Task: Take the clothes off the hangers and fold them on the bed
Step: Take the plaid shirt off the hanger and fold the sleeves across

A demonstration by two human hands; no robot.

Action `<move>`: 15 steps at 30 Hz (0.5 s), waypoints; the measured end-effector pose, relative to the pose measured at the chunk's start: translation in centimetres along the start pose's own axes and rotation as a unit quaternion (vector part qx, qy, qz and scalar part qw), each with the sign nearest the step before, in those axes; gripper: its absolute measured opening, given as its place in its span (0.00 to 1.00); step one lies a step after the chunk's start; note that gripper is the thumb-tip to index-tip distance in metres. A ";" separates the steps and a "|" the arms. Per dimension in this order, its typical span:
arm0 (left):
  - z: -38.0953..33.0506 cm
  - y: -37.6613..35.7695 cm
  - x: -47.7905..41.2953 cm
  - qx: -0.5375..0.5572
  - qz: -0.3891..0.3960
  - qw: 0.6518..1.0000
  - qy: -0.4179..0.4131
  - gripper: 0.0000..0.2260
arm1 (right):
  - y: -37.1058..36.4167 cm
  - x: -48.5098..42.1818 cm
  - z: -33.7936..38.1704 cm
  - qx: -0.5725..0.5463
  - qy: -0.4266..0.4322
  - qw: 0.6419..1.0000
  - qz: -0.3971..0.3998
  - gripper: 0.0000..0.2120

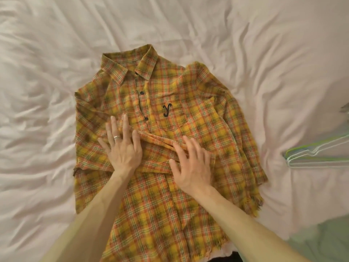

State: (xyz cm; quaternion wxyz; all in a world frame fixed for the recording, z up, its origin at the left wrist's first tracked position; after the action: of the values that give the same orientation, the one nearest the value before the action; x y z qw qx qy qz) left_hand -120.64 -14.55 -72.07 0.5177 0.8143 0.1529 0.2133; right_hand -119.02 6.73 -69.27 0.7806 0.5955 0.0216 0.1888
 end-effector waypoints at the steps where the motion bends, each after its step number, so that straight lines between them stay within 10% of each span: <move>1: -0.3 -0.3 0.8 0.005 -0.012 1.000 -0.011 0.25 | -0.5 -0.7 1.1 0.011 0.057 0.998 0.032 0.26; 15: 1.8 0.2 3.3 -0.108 0.189 0.974 0.067 0.38 | 1.1 -4.5 -8.2 0.096 0.051 0.979 0.172 0.30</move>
State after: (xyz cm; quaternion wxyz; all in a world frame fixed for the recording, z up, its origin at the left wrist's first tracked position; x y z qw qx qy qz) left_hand -116.86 -14.43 -71.95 0.5415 0.7518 0.0066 0.3763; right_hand -125.61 13.11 -71.51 0.6735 0.6523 -0.0235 0.3469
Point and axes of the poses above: each hand's wrist, its own x-axis away from the middle knuckle, its own y-axis out of the back of the hand, z = x × y, the point moved 1 cm from there along -x, towards the middle knuckle, and after that the axes turned 1 degree about z, right-handed, at the moved point
